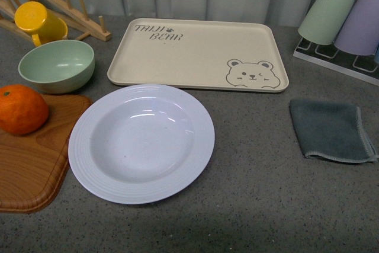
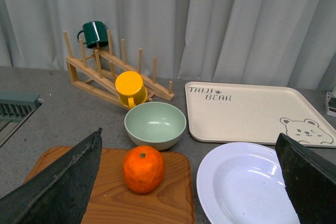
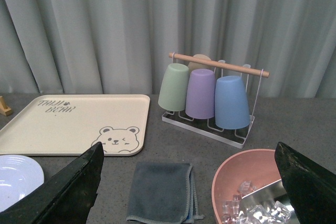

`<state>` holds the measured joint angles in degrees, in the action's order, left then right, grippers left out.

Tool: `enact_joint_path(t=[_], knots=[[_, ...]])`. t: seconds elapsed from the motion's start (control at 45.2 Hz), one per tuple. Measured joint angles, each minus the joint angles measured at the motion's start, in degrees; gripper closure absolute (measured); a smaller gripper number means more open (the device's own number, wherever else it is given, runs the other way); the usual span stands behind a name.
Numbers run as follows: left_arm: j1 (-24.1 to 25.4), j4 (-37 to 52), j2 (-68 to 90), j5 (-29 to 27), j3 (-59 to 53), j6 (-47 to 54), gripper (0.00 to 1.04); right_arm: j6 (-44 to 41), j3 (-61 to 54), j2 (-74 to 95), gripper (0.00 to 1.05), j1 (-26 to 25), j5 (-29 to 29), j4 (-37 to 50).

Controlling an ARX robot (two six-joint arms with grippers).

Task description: Place orange and plate with both arms

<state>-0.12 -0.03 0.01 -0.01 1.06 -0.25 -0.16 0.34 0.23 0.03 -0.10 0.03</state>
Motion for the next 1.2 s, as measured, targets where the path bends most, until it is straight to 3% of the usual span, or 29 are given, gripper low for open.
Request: enact_joint_path(t=[1.195], knots=[[0.0,0.0,0.0,0.0,0.0,0.0,0.07,0.0,0.0,0.0,0.09,0.0,0.0,0.0]])
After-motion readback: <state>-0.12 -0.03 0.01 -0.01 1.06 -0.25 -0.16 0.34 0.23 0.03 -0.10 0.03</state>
